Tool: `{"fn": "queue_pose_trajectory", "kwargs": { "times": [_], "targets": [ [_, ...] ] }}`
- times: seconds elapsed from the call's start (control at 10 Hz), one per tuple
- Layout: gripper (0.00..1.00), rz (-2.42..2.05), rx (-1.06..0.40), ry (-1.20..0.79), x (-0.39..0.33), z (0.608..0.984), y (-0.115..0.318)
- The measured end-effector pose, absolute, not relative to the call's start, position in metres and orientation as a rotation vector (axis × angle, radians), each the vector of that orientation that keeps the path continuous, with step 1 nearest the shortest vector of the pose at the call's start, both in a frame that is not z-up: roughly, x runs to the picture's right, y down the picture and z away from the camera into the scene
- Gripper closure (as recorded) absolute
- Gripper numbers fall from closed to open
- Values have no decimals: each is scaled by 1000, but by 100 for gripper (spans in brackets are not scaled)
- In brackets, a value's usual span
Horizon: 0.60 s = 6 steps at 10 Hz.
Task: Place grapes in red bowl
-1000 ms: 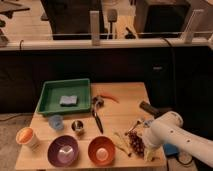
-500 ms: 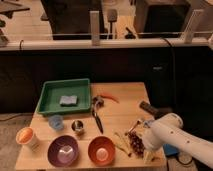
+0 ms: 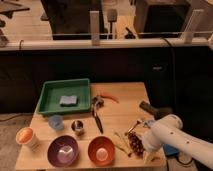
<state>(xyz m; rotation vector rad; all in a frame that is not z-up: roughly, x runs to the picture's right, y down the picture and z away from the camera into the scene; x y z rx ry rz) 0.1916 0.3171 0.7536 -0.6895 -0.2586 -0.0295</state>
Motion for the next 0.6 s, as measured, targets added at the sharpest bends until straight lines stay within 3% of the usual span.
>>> {"fn": "queue_pose_trajectory", "kwargs": {
  "times": [0.3, 0.6],
  "targets": [
    [20, -28, -692, -261, 191, 754, 318],
    [28, -28, -693, -261, 191, 753, 318]
  ]
}}
